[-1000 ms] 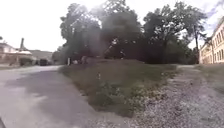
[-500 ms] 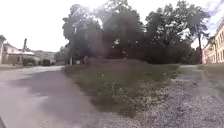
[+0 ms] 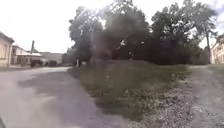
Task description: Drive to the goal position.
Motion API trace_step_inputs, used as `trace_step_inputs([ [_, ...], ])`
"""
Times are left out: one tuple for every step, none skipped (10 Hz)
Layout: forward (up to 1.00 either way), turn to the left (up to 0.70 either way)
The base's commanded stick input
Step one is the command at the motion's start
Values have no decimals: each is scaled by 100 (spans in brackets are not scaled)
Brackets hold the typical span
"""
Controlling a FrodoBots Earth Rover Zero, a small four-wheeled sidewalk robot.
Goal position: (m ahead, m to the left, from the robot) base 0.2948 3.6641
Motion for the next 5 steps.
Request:
trace_step_inputs([
  [70,27],
  [70,27],
  [70,27],
  [70,27],
  [24,39],
])
